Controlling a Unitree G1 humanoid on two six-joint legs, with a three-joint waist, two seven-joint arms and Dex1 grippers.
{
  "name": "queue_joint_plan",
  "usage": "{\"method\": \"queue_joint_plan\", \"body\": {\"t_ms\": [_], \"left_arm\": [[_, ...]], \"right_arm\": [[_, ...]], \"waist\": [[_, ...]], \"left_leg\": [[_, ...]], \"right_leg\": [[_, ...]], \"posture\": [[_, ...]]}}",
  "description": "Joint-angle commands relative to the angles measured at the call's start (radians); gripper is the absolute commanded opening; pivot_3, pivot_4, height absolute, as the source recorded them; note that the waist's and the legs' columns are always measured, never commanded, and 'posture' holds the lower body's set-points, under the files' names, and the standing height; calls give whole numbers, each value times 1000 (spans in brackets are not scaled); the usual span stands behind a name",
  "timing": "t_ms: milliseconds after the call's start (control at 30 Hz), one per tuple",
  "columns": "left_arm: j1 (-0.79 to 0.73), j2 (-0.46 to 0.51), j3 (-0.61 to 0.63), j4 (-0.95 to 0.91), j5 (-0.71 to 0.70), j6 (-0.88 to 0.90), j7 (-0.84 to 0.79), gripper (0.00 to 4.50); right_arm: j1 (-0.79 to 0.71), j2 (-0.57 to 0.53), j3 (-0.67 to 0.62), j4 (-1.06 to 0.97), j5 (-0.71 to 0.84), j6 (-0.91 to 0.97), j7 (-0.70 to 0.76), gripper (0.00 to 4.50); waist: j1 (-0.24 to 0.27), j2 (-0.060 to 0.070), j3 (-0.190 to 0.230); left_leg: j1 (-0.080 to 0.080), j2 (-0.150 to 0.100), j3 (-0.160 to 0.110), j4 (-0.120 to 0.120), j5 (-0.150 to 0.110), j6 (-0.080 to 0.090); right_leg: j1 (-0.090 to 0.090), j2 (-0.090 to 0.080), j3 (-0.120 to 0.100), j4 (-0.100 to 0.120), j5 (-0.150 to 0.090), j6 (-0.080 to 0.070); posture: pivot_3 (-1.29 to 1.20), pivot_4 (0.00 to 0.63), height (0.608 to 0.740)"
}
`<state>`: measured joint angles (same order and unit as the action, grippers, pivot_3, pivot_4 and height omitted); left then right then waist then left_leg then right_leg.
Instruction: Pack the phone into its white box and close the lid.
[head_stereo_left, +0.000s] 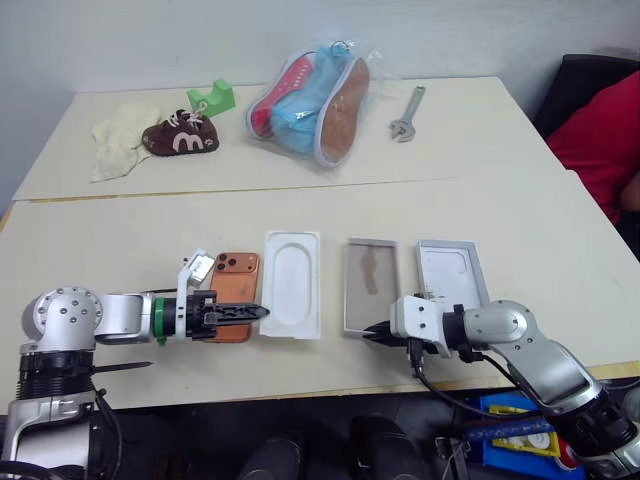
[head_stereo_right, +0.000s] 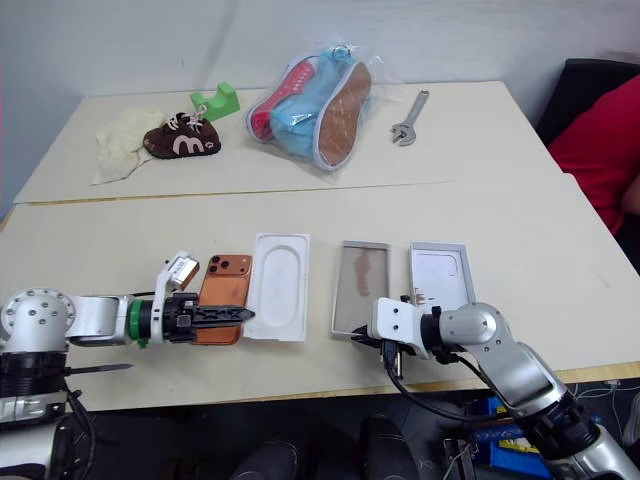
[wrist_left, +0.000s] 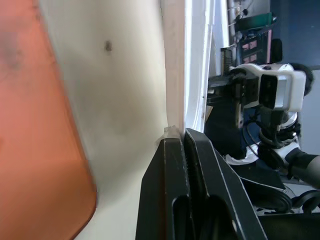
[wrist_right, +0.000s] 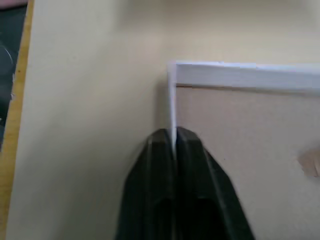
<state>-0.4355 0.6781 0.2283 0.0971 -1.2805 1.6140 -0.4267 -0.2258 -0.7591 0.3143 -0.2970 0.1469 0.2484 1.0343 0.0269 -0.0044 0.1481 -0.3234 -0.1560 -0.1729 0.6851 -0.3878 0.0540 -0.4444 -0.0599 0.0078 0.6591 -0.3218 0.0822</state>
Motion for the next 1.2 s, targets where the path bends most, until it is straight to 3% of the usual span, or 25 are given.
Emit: {"method": "queue_joint_plan", "body": {"t_ms": [33, 200, 400, 500, 633, 800, 933, 1200], "left_arm": [[-36, -73, 46, -6, -105, 0, 118, 0], [-42, -155, 44, -20, -196, 0, 265, 0], [-75, -218, 14, 15, -248, -6, 367, 0], [-114, -249, -17, 43, -245, -5, 378, 0], [-165, -301, -56, 79, -208, -4, 377, 0], [-208, -357, -95, 123, -126, -5, 362, 0], [-243, -391, -132, 174, -25, -1, 340, 0], [-257, -412, -185, 195, 82, 0, 248, 0]], "right_arm": [[37, 5, 10, -79, 5, 13, 4, 11], [52, 25, 14, -89, -34, 6, -32, 11], [85, -18, -55, -178, -11, 47, -32, 1951], [188, -100, -272, -364, 161, 168, 3, 2925], [359, -159, -644, -514, 457, 337, 51, 2925], [467, -161, -877, -533, 556, 435, 4, 2925], [500, -146, -909, -555, 577, 450, -46, 2925], [518, -131, -839, -577, 576, 441, -129, 2925]], "waist": [[0, -1, 0], [-4, -1, -1], [3, -2, -1], [17, -1, 0], [35, -4, -1], [44, -5, -1], [48, -5, -1], [51, -5, -1]], "left_leg": [[0, 0, 0, 0, 0, 0], [0, 0, 1, 1, 0, 0], [0, 0, 1, 2, 0, 0], [-2, -1, 0, 4, 0, 0], [-5, -1, 0, 7, -1, 0], [-5, -1, 0, 8, -1, 0], [-5, -1, 1, 8, -1, 0], [-5, -1, 1, 8, -1, 0]], "right_leg": [[0, 0, 0, 0, 0, 0], [0, 0, 0, 1, 0, 0], [0, 0, 0, 1, 0, 0], [0, -1, 0, 1, 0, 0], [0, -1, -1, -1, 0, 1], [0, -1, 0, -1, 1, 1], [0, -1, 0, 0, 1, 1], [0, -1, 0, 0, 1, 1]], "posture": [[0, 150, 740], [0, 150, 740], [0, 150, 740], [0, 150, 740], [0, 150, 740], [0, 150, 740], [0, 150, 740], [0, 150, 740]]}}
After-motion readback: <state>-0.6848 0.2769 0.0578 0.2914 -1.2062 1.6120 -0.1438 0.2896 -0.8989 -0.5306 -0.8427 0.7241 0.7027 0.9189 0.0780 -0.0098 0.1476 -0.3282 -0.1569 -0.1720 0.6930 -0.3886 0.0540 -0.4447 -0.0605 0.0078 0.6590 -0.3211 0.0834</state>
